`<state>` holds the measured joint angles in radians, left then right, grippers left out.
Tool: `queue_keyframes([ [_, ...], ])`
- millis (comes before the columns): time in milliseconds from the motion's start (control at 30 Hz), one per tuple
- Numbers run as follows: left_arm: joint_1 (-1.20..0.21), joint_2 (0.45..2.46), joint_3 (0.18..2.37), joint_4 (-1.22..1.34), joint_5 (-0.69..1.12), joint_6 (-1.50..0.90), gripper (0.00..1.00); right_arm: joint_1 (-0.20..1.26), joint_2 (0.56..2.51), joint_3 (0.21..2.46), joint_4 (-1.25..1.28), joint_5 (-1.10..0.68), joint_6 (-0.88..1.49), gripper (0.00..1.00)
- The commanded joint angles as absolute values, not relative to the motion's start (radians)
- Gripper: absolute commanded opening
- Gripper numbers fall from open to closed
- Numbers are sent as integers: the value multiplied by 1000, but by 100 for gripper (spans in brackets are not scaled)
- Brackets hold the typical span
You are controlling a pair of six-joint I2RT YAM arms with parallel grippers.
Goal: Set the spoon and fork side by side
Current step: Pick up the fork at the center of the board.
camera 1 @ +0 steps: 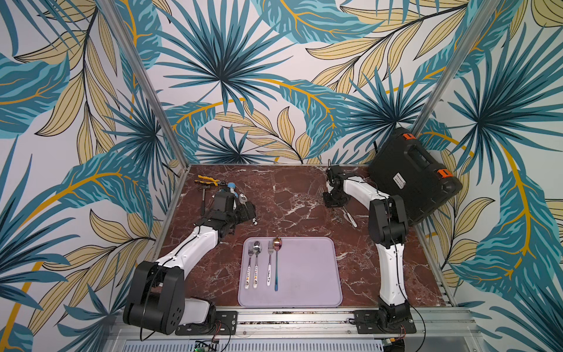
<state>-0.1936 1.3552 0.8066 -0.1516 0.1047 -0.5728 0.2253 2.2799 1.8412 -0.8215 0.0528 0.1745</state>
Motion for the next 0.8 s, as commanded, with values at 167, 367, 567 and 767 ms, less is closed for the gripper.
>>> queue_keyframes([
  [167,-183,1324,793,-140,101,-565,100,227,2283,1819,-865,50,184,14],
  [367,-181,1313,790,-140,105,-568,100,227,2243,1789,-848,61,194,4],
  [567,-181,1300,786,-142,114,-572,100,233,2191,1759,-841,70,213,2],
  [767,-179,1277,779,-145,126,-578,100,270,2113,1717,-843,107,236,1],
])
